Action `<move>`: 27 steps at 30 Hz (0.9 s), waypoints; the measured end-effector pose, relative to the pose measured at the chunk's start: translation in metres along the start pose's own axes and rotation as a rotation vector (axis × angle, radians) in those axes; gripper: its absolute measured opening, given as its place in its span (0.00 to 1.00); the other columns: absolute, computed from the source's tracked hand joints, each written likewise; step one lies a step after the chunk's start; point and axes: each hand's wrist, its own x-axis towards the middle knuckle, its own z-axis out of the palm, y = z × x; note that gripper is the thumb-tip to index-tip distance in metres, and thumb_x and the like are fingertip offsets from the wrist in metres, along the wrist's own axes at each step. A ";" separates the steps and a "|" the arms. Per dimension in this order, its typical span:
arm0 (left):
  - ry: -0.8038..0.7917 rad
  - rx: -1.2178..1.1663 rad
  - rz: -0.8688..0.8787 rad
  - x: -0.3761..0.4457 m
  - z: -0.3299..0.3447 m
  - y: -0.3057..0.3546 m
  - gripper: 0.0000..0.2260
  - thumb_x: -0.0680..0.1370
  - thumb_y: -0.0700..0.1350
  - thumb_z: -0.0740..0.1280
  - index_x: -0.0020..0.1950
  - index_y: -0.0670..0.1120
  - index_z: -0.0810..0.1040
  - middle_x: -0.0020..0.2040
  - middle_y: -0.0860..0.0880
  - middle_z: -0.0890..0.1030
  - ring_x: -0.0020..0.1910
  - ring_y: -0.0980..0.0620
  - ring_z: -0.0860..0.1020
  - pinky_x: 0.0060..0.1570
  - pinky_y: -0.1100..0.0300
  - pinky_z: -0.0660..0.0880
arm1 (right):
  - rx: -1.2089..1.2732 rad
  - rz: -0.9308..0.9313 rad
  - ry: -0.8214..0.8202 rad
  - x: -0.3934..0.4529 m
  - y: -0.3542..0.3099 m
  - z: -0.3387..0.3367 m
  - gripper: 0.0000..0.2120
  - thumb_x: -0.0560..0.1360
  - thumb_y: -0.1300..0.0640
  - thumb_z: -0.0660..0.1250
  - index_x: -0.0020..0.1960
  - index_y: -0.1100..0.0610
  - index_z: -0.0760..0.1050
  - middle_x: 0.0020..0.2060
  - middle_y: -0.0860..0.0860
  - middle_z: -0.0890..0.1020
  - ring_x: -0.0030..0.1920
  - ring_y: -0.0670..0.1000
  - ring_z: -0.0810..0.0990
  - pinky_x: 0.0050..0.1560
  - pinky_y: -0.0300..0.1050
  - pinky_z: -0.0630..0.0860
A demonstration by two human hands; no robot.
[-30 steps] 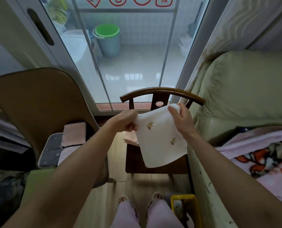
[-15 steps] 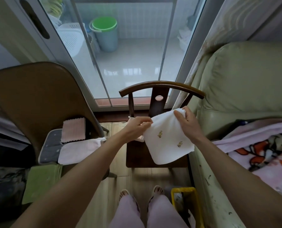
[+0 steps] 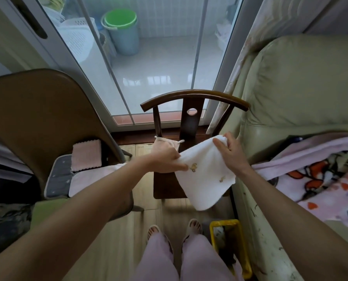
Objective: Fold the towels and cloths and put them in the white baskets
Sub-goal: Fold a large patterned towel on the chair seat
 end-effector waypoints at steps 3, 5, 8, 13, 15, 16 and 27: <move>-0.044 -0.010 -0.036 0.009 -0.002 0.006 0.35 0.67 0.74 0.62 0.52 0.42 0.81 0.50 0.43 0.81 0.48 0.46 0.79 0.54 0.49 0.76 | 0.000 0.027 0.024 0.000 0.008 0.002 0.12 0.81 0.51 0.61 0.48 0.60 0.68 0.38 0.50 0.71 0.39 0.49 0.72 0.40 0.44 0.69; 0.026 -0.094 -0.003 0.015 -0.008 0.010 0.36 0.65 0.74 0.65 0.50 0.42 0.82 0.47 0.45 0.82 0.45 0.48 0.81 0.48 0.48 0.80 | 0.066 0.087 0.089 -0.002 0.013 0.005 0.13 0.81 0.50 0.60 0.50 0.61 0.69 0.39 0.53 0.73 0.39 0.50 0.72 0.40 0.43 0.69; 0.238 -0.615 0.011 0.020 -0.009 0.015 0.28 0.63 0.64 0.73 0.52 0.43 0.81 0.48 0.46 0.82 0.47 0.49 0.82 0.46 0.49 0.82 | 0.166 0.162 0.176 0.004 0.009 0.004 0.15 0.82 0.48 0.59 0.53 0.60 0.69 0.40 0.51 0.73 0.38 0.47 0.73 0.39 0.41 0.69; 0.415 -1.300 -0.106 0.031 0.035 0.015 0.30 0.73 0.51 0.73 0.71 0.51 0.63 0.60 0.45 0.75 0.54 0.44 0.81 0.50 0.48 0.81 | 0.303 0.240 0.146 0.017 0.025 0.011 0.13 0.81 0.44 0.58 0.54 0.54 0.69 0.45 0.55 0.77 0.43 0.52 0.78 0.41 0.47 0.77; 0.313 -1.343 -0.108 0.043 0.058 0.013 0.26 0.74 0.55 0.72 0.69 0.52 0.69 0.58 0.47 0.80 0.53 0.47 0.82 0.52 0.48 0.81 | 0.331 0.298 0.166 0.020 0.041 0.019 0.10 0.79 0.41 0.59 0.50 0.48 0.70 0.46 0.53 0.79 0.46 0.53 0.80 0.46 0.52 0.79; 0.285 -1.325 -0.101 0.049 0.069 0.013 0.20 0.75 0.55 0.70 0.66 0.52 0.73 0.55 0.49 0.82 0.52 0.49 0.83 0.50 0.51 0.81 | 0.328 0.323 0.166 0.022 0.051 0.023 0.11 0.78 0.39 0.59 0.48 0.46 0.70 0.46 0.53 0.80 0.47 0.54 0.81 0.48 0.55 0.80; 0.407 -1.169 -0.306 0.166 0.184 -0.034 0.15 0.75 0.54 0.71 0.60 0.54 0.75 0.53 0.54 0.81 0.49 0.56 0.82 0.47 0.58 0.80 | 0.488 0.624 -0.239 0.037 0.211 0.073 0.24 0.74 0.51 0.71 0.67 0.50 0.68 0.56 0.50 0.82 0.51 0.50 0.84 0.50 0.50 0.82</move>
